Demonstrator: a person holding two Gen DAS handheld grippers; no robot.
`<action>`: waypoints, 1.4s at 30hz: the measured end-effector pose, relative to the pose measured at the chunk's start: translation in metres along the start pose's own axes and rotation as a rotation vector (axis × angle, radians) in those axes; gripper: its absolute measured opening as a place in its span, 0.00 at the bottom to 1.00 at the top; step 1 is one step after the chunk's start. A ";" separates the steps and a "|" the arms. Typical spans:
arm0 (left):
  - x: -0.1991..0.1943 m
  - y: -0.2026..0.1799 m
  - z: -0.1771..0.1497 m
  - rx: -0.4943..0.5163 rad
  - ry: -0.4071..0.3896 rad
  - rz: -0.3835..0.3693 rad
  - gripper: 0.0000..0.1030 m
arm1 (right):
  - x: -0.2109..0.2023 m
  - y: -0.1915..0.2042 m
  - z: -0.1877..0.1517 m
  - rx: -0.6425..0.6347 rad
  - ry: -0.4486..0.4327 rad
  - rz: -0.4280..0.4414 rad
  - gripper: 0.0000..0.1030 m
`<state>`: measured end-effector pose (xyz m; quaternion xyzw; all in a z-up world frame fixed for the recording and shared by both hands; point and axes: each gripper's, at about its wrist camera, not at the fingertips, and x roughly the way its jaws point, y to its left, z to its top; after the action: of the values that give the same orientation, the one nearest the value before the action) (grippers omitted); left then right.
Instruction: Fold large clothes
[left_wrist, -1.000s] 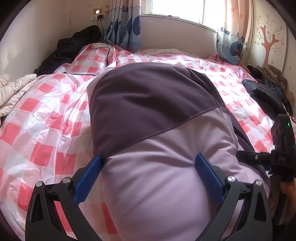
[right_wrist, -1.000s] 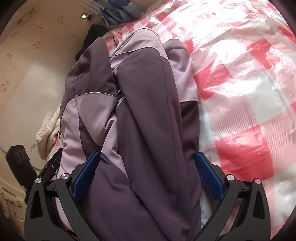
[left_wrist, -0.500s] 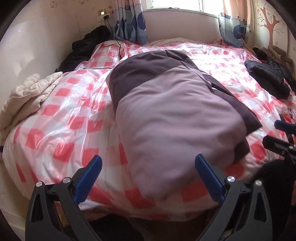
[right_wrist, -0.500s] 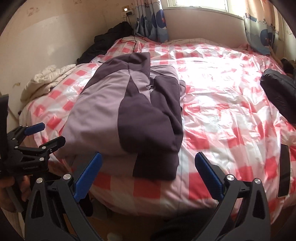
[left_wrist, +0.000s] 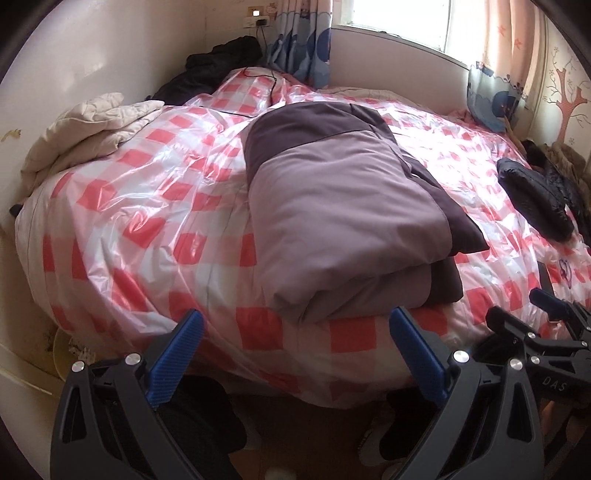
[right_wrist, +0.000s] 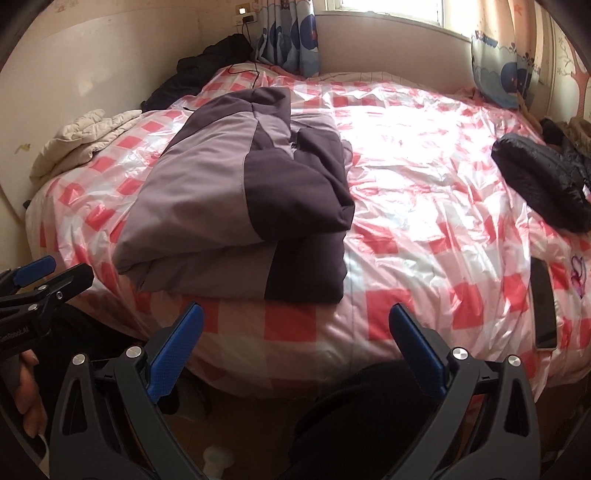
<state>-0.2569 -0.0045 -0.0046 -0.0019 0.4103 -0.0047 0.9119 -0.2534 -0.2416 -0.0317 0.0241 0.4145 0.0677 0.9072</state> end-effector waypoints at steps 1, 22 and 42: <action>-0.002 -0.001 -0.001 0.005 0.001 0.006 0.93 | 0.000 -0.001 0.000 0.008 0.010 0.003 0.94; -0.041 -0.013 -0.009 0.036 -0.083 0.006 0.93 | -0.049 0.016 -0.001 -0.035 -0.067 -0.079 0.94; -0.043 -0.021 -0.017 0.076 -0.050 0.012 0.93 | -0.049 0.024 -0.009 -0.060 -0.047 -0.072 0.94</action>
<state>-0.2981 -0.0252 0.0163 0.0350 0.3867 -0.0145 0.9214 -0.2938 -0.2254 0.0015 -0.0164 0.3913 0.0468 0.9189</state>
